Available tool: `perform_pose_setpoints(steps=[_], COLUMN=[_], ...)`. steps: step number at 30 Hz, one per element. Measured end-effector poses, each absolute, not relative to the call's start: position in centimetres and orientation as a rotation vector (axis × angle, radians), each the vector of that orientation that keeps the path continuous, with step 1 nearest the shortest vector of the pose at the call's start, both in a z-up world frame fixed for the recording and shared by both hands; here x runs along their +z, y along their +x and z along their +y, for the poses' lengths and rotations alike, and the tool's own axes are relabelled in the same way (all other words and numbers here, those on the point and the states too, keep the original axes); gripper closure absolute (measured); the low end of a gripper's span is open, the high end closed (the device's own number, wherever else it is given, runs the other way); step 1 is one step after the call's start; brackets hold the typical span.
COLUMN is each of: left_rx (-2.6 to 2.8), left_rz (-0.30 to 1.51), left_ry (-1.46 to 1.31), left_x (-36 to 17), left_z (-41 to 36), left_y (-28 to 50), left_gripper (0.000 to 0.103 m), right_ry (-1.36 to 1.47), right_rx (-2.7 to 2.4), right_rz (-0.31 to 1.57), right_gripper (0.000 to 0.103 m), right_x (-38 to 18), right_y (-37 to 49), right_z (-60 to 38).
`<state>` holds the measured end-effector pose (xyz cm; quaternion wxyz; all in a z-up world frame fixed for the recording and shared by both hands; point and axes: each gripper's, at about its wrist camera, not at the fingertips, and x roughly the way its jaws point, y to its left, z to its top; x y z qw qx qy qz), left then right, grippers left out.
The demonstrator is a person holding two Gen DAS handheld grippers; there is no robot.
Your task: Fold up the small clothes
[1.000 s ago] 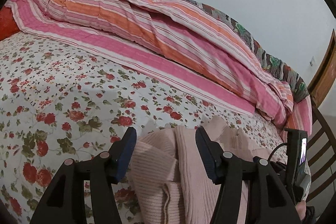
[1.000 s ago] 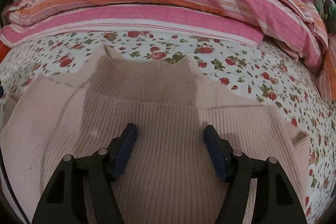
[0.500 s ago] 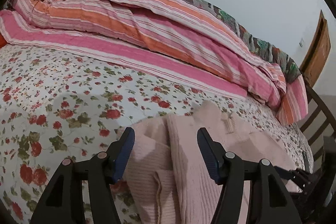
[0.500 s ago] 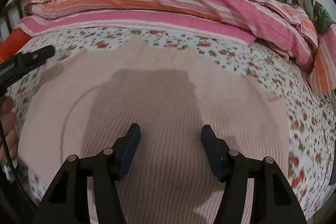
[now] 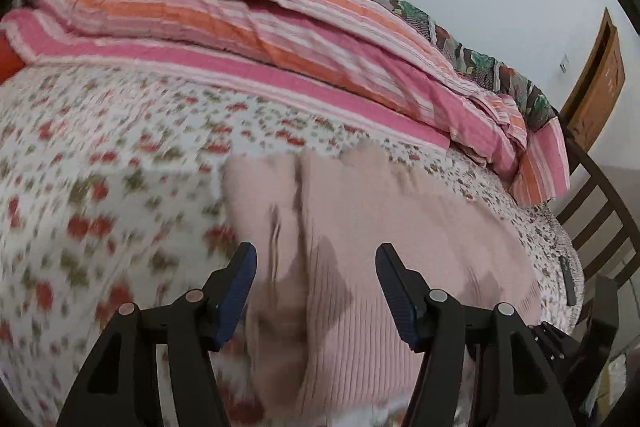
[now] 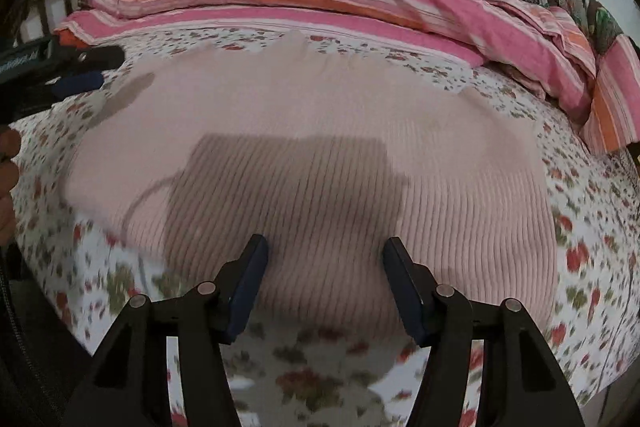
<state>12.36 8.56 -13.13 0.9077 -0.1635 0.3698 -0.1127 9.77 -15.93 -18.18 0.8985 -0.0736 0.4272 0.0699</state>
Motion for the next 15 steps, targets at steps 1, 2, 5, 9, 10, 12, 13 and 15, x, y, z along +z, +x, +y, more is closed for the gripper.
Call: perform_pose_setpoints(steps=[1, 2, 5, 9, 10, 12, 13, 15], left_rx=[-0.234, -0.235, -0.251, -0.254, -0.262, -0.264, -0.261, -0.269], left_rz=[0.770, 0.775, 0.801, 0.855, 0.869, 0.876, 0.862, 0.845], left_ry=[-0.348, -0.366, -0.408, -0.429, -0.450, -0.470, -0.475, -0.500], left_x=[-13.4, -13.7, -15.0, -17.3, -18.1, -18.9, -18.9, -18.8], left_z=[8.8, 9.0, 9.3, 8.7, 8.7, 8.6, 8.5, 8.3], left_y=[11.6, 10.8, 8.5, 6.4, 6.1, 5.9, 6.0, 6.3], left_gripper=[0.043, 0.043, 0.043, 0.043, 0.043, 0.043, 0.043, 0.043], right_ry=[-0.135, -0.119, -0.083, -0.023, 0.004, 0.085, 0.121, 0.177], right_rx=[0.157, 0.174, 0.248, 0.231, 0.212, 0.171, 0.159, 0.123], right_rz=[0.885, 0.887, 0.851, 0.735, 0.711, 0.682, 0.668, 0.630], right_gripper=[0.043, 0.043, 0.043, 0.042, 0.041, 0.041, 0.041, 0.041], right_x=[-18.1, -17.9, -16.7, -14.2, -13.7, -12.7, -12.3, -11.9], right_y=[9.4, 9.1, 8.1, 8.1, 8.4, 10.0, 10.7, 12.3], right_z=[-16.1, -16.4, -17.3, -20.6, -21.6, -24.2, -25.2, -27.3])
